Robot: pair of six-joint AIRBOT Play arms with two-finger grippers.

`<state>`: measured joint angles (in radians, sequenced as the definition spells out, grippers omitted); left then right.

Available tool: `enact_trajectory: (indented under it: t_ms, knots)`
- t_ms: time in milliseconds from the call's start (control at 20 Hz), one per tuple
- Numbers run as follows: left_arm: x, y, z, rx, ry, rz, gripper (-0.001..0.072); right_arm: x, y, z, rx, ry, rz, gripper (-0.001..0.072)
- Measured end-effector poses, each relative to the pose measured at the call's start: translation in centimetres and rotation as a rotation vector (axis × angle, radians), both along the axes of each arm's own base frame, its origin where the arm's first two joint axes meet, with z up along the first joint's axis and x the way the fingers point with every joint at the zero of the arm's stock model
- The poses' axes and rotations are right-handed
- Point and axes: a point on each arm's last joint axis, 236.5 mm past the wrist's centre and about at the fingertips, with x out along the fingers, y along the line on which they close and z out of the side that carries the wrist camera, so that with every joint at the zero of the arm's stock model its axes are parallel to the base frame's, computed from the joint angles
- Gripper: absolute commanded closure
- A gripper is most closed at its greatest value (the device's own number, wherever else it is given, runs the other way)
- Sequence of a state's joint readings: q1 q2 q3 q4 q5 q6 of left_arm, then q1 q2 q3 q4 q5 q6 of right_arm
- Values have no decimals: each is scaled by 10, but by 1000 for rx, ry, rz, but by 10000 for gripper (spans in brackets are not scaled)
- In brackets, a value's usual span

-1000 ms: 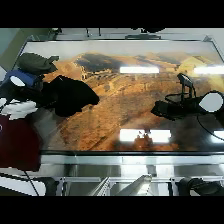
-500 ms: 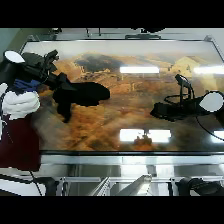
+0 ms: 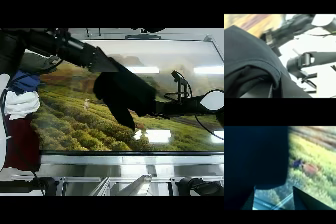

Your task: Fold the shirts.

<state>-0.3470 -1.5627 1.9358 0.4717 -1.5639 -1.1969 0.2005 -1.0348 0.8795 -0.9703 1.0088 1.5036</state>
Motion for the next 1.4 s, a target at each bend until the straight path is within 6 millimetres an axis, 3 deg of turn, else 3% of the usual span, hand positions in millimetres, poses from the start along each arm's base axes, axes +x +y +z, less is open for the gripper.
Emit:
enact_trajectory:
  t_ms: [50, 100, 150, 200, 350, 500, 700, 900, 1050, 1200, 1300, 1400]
  knots:
    - [-9, -9, 3, -7, 8, -18, 684, 1, 1, 1, -2, -18, 16, 195]
    - [-16, -16, 3, -10, 18, -32, 684, 3, 1, 2, -4, -39, 29, 312]
    - [-21, -22, 1, -9, 31, -44, 685, 6, 2, 4, -8, -62, 42, 633]
    - [-25, -26, -4, -3, 55, -52, 685, 8, 2, 5, -13, -85, 54, 690]
    - [-31, -30, -23, 19, 124, -58, 689, 8, 2, 11, -26, -136, 98, 690]
    - [-23, -20, -46, 50, 193, -27, 695, -6, 1, 23, -48, -171, 165, 691]
    - [-11, 11, -100, 176, 272, 69, 695, -32, -11, 29, -111, -157, 221, 691]
    - [-22, 48, -152, 295, 336, 174, 696, -58, -17, 30, -130, -91, 251, 691]
    - [-40, 66, -146, 287, 313, 233, 693, -78, -7, 59, -64, -126, 259, 690]
    - [-55, 74, -111, 228, 198, 285, 683, -87, 9, 111, 57, -275, 244, 690]
    - [-51, 79, -93, 196, 100, 351, 683, -80, 14, 135, 107, -370, 211, 690]
    - [-36, 85, -89, 192, 33, 422, 683, -63, 17, 134, 128, -377, 177, 689]
